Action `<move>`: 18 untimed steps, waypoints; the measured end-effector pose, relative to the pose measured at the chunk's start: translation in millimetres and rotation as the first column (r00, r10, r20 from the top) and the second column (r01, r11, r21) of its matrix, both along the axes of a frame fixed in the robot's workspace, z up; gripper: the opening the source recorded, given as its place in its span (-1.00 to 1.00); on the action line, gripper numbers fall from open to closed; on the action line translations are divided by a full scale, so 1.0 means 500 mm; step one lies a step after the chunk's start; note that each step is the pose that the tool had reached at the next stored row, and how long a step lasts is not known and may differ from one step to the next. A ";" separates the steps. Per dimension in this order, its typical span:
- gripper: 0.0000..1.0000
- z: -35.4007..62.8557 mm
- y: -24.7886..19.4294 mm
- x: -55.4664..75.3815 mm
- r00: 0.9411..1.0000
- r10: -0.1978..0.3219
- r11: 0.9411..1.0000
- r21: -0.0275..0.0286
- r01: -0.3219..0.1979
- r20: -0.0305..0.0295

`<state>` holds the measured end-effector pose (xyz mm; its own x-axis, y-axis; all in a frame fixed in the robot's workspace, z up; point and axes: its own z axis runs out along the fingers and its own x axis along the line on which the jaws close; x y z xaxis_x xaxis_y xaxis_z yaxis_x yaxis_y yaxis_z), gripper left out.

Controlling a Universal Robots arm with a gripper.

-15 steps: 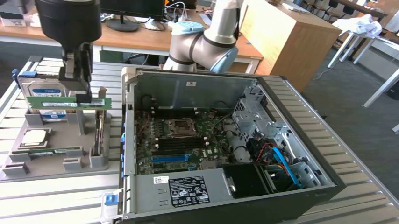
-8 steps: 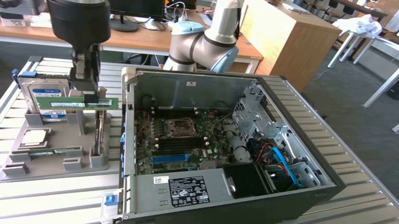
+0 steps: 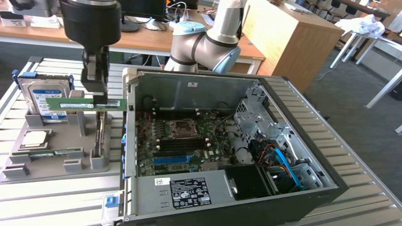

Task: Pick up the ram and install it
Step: 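Pick up the ram and move it above insertion slot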

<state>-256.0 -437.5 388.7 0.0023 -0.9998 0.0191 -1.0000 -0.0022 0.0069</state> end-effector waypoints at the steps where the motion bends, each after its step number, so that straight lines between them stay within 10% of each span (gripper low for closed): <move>1: -0.76 0.000 0.0000 0.004 1.000 0.000 1.000 0.000 0.000 0.000; 18: -0.76 0.000 0.0000 0.080 1.000 0.000 1.000 0.000 0.000 -0.001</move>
